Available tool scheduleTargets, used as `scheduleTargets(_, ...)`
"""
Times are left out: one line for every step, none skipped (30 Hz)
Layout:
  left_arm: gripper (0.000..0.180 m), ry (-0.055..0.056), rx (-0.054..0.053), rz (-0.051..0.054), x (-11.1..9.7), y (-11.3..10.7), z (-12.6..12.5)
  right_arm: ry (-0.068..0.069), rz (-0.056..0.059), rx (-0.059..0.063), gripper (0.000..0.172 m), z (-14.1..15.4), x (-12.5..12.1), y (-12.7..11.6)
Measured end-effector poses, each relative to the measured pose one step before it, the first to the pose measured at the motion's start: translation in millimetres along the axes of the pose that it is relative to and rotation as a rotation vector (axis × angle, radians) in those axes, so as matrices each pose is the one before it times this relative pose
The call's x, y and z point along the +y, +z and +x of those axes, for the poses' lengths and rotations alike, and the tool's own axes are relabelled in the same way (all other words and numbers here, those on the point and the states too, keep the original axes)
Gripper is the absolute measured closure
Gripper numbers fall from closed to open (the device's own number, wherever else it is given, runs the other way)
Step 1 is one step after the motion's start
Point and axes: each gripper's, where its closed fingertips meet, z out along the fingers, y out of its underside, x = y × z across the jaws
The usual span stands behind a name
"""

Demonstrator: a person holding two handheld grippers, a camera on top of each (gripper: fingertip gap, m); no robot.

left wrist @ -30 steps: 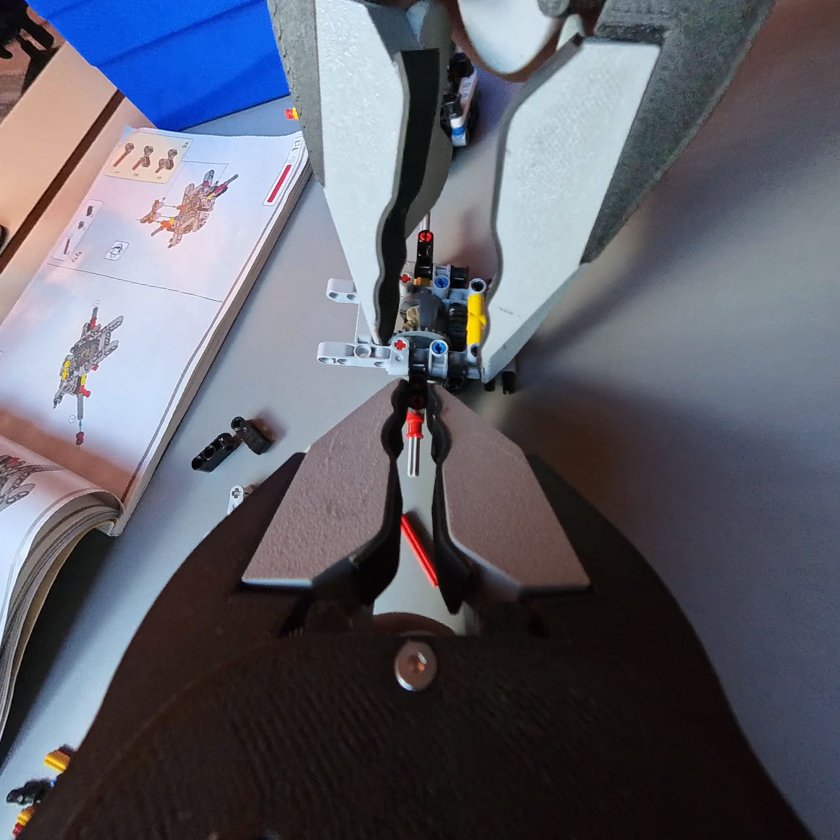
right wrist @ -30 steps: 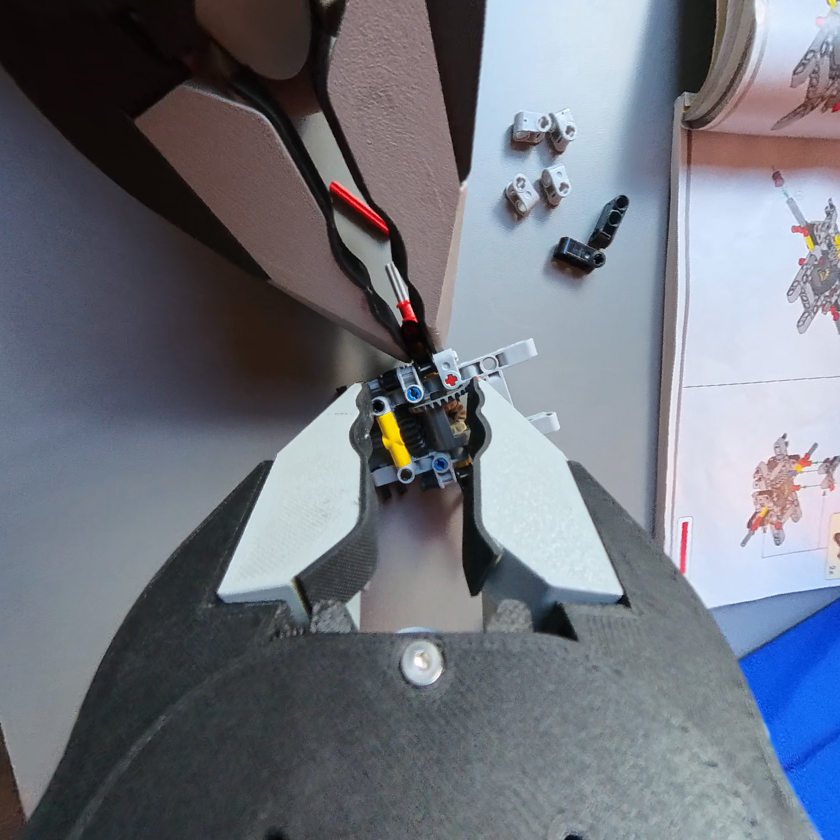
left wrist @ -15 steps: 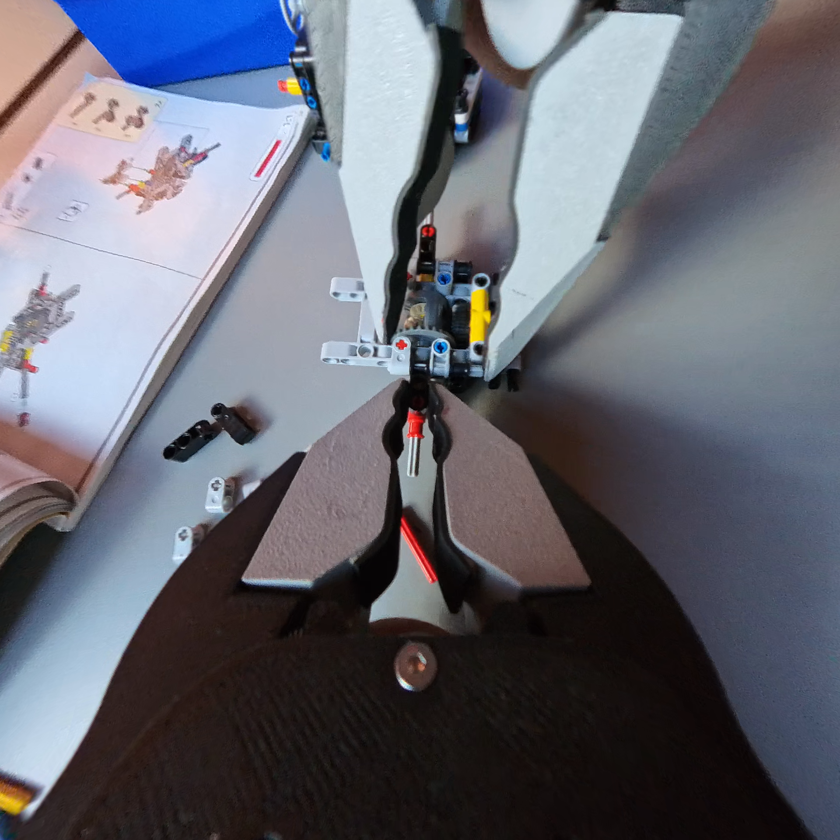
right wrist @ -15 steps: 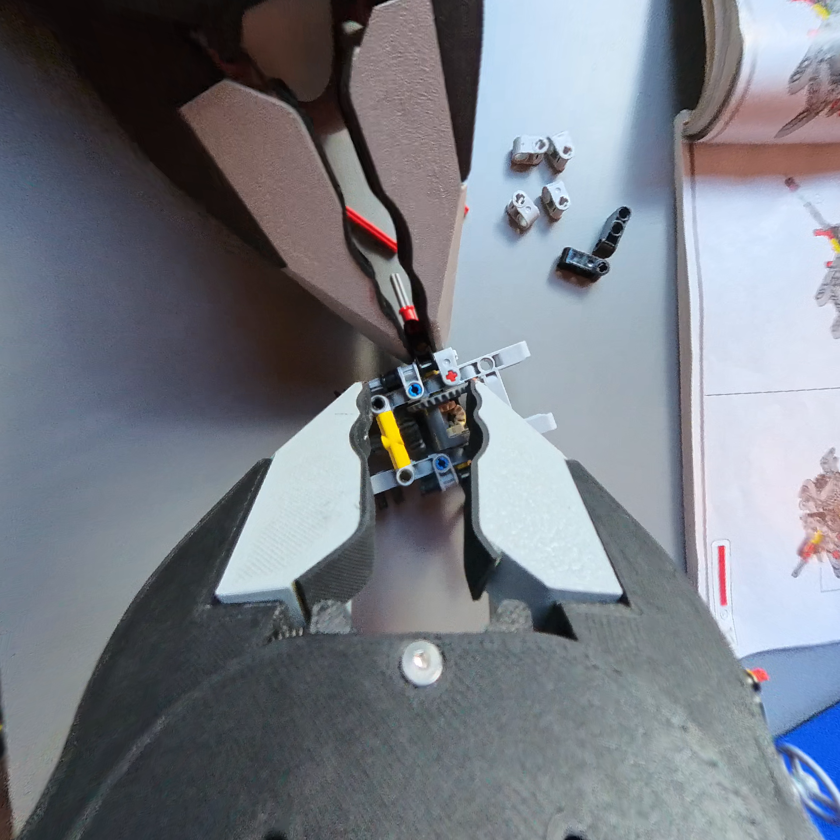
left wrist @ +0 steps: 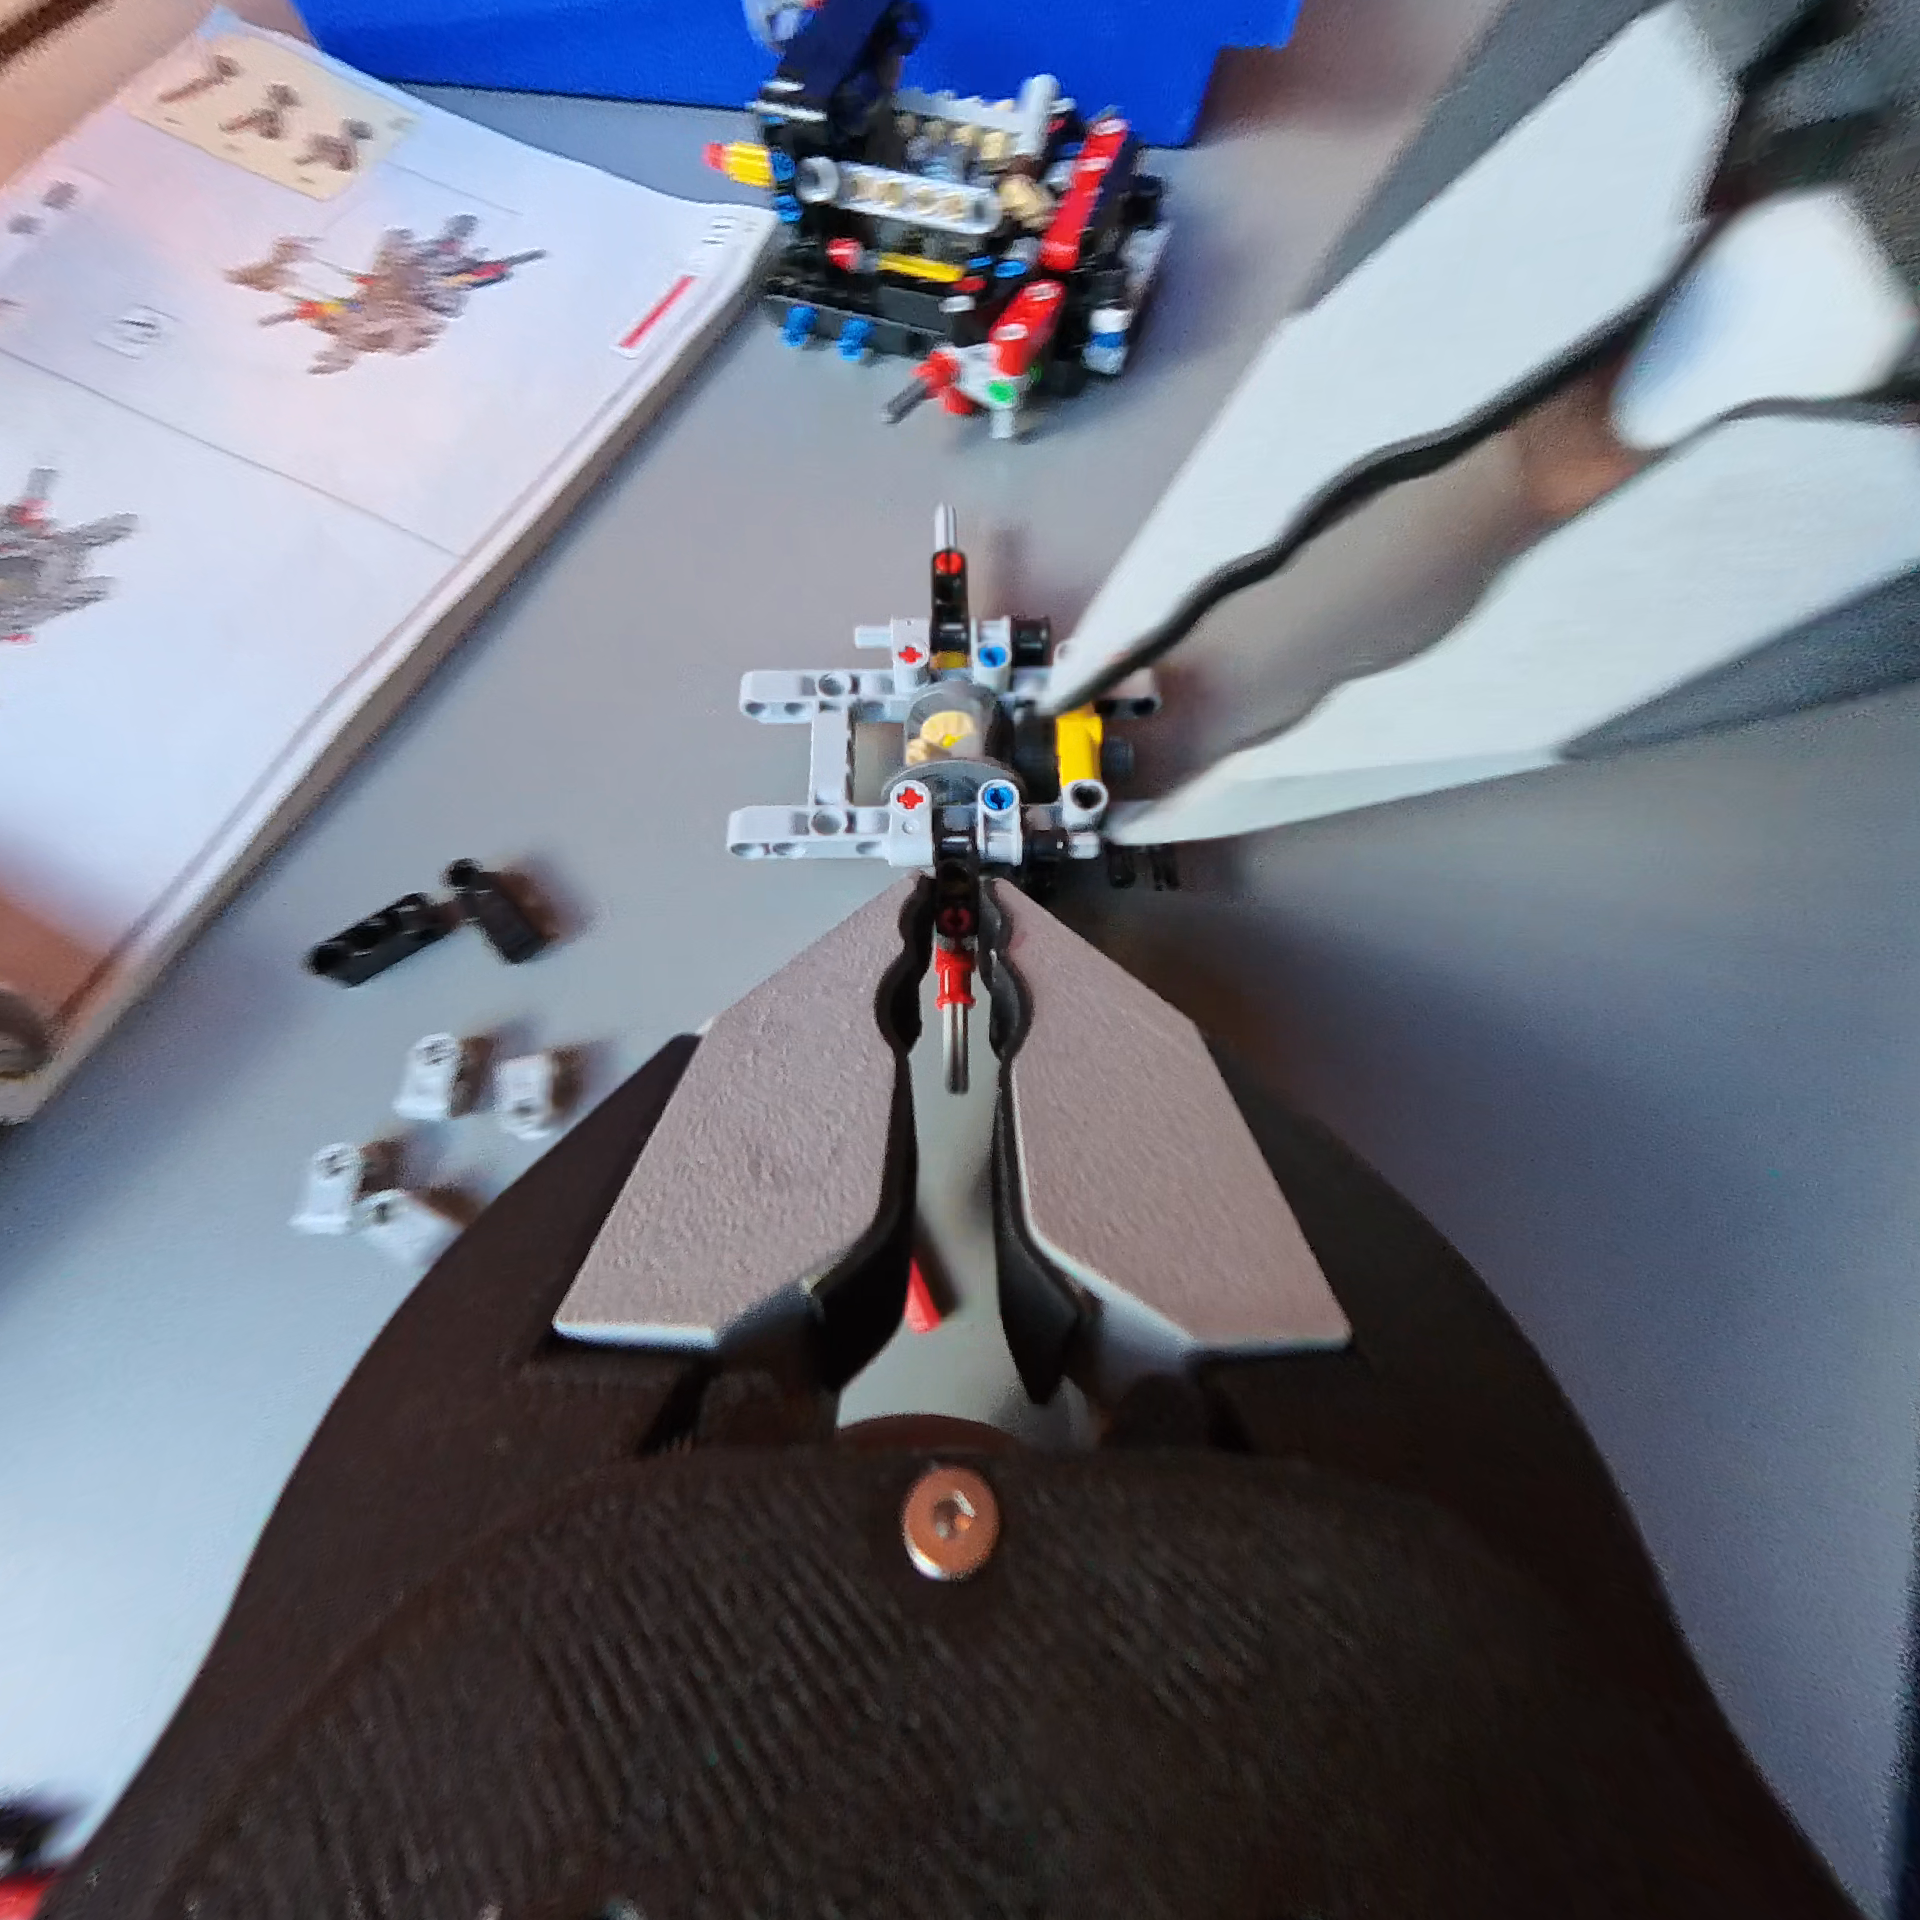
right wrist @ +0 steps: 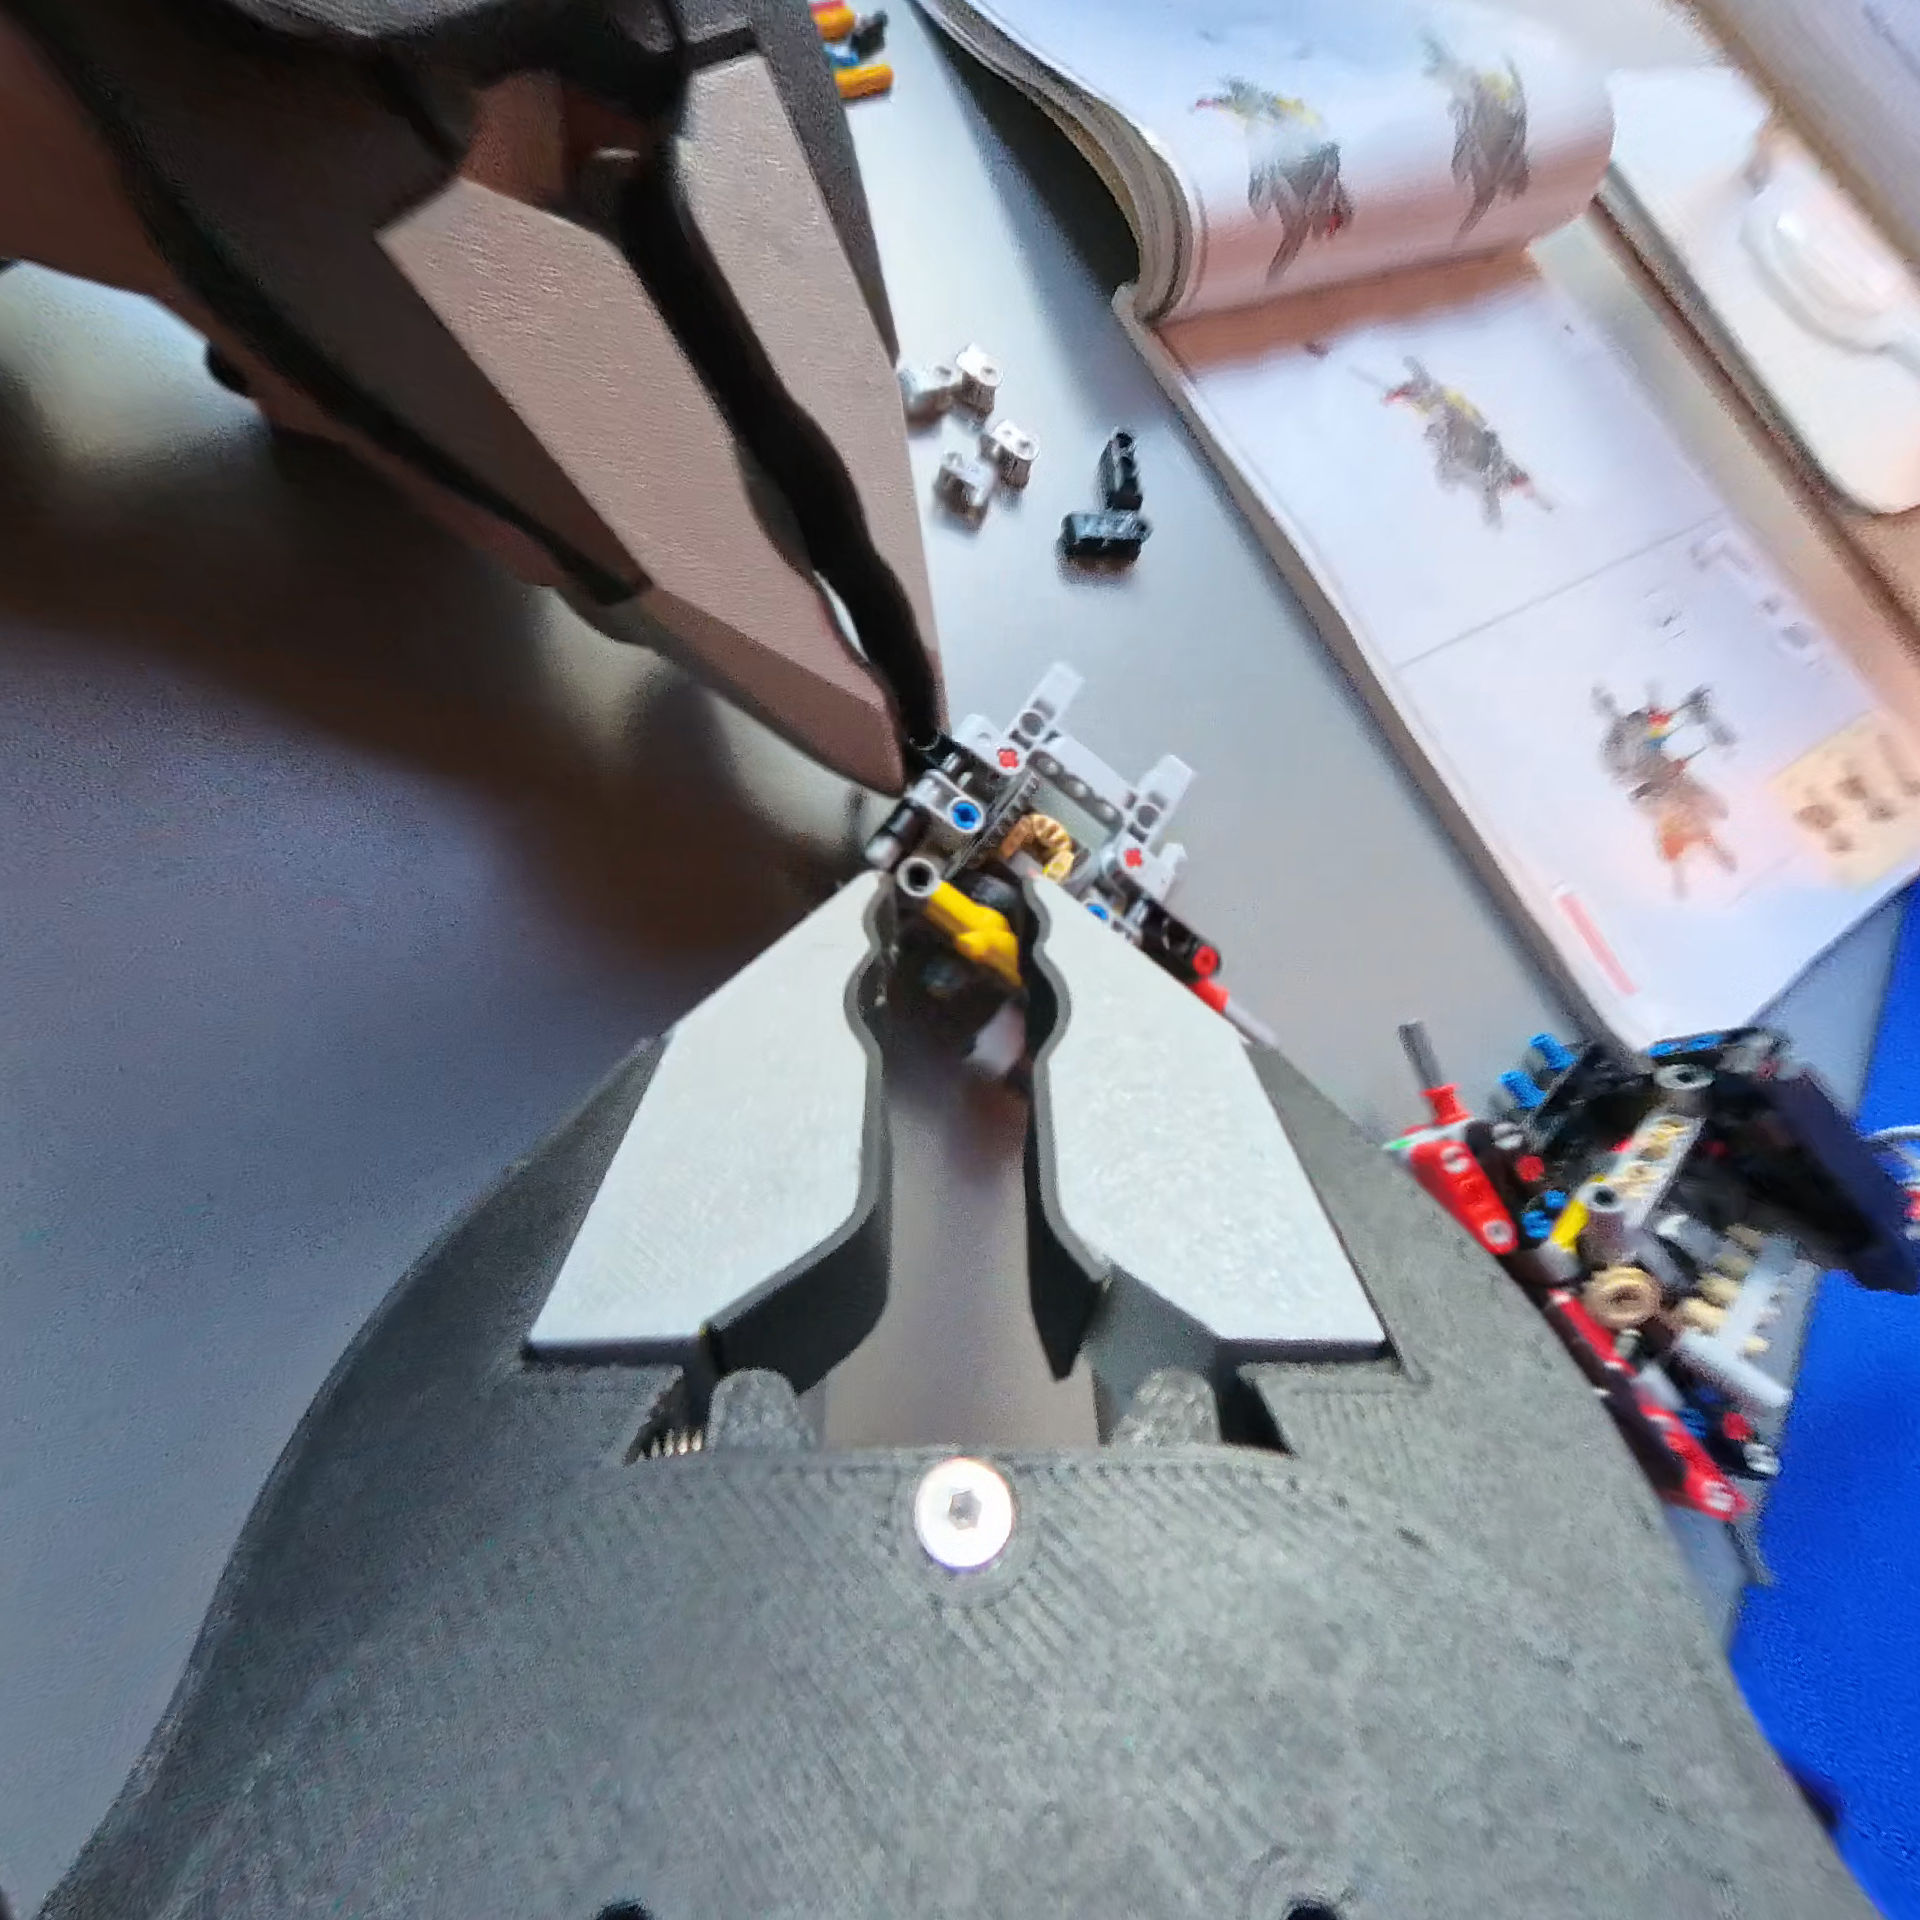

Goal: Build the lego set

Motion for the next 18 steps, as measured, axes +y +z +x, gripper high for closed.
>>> scheduleTargets(0.170, -0.0093, 0.0236, 0.0036, -0.61, 0.02, 7.68, 0.0293, -0.0044, -0.0286, 0.150, -1.21, 3.42, 0.75)
scheduleTargets(0.169, 0.0104, -0.0104, -0.0033, 0.92, -0.26, 2.69, 0.0195, -0.0002, -0.0175, 0.149, 0.68, 3.08, -0.20)
scheduleTargets(0.158, 0.0187, 0.0242, -0.0027, 1.37, -1.07, 8.02, -0.0002, 0.0028, -0.0231, 0.148, -0.37, 2.60, -1.63)
scheduleTargets(0.156, 0.0065, 0.0242, -0.0067, 2.24, -1.84, 7.59, -0.0200, -0.0012, -0.0469, 0.148, -4.54, 2.31, -3.02)
scheduleTargets(0.158, 0.0189, 0.0358, -0.0055, 2.65, -2.65, 8.90, -0.0264, -0.0124, -0.0454, 0.147, -4.61, 3.80, -4.01)
scheduleTargets(0.156, 0.0312, 0.0618, -0.0047, 2.57, -3.64, 12.45, -0.0173, -0.0191, -0.0246, 0.146, -1.04, 4.91, -4.26)
scheduleTargets(0.155, 0.0249, 0.0513, -0.0007, 1.31, -4.57, 9.92, -0.0131, -0.0178, -0.0112, 0.146, 1.32, 5.38, -4.25)
scheduleTargets(0.163, 0.0240, 0.0451, 0.0006, 0.29, -5.64, 7.54, -0.0214, -0.0131, -0.0170, 0.147, 0.57, 5.01, -4.17)
scheduleTargets(0.164, 0.0201, 0.0389, 0.0065, -1.25, -5.99, 5.50, -0.0219, -0.0011, -0.0245, 0.151, -1.01, 3.49, -4.30)
scheduleTargets(0.164, 0.0101, 0.0147, 0.0104, -3.07, -6.27, -0.07, -0.0153, 0.0107, -0.0278, 0.152, -1.83, 1.36, -3.81)
scheduleTargets(0.163, 0.0143, -0.0060, 0.0185, -5.26, -6.50, -4.54, -0.0159, 0.0220, -0.0421, 0.151, -4.71, -0.66, -3.19)
scheduleTargets(0.162, 0.0273, -0.0206, 0.0257, -6.96, -6.09, -7.35, -0.0168, 0.0261, -0.0372, 0.153, -4.18, -1.41, -2.87)
scheduleTargets(0.161, 0.0240, -0.0496, 0.0220, -7.29, -4.59, -12.50, -0.0082, 0.0182, -0.0087, 0.152, 0.66, -0.70, -2.31)
scheduleTargets(0.159, 0.0278, -0.0603, 0.0090, -6.44, -1.38, -14.81, 0.0034, 0.0039, 0.0058, 0.151, 3.61, 0.79, -1.86)
scheduleTargets(0.152, 0.0495, -0.0478, -0.0035, -3.98, 2.77, -13.11, 0.0137, -0.0068, 0.0110, 0.147, 4.15, 1.70, -1.78)
scheduleTargets(0.147, 0.0605, -0.0435, -0.0164, 0.10, 6.13, -12.43, 0.0206, -0.0069, 0.0162, 0.144, 4.03, 0.97, -2.08)
scheduleTargets(0.146, 0.0509, -0.0370, -0.0350, 4.61, 8.26, -11.03, 0.0200, 0.0054, 0.0065, 0.144, 0.61, -1.18, -2.37)
scheduleTargets(0.147, 0.0307, -0.0233, -0.0412, 4.63, 9.18, -8.31, 0.0175, 0.0186, 0.0007, 0.144, -2.28, -2.79, -2.49)
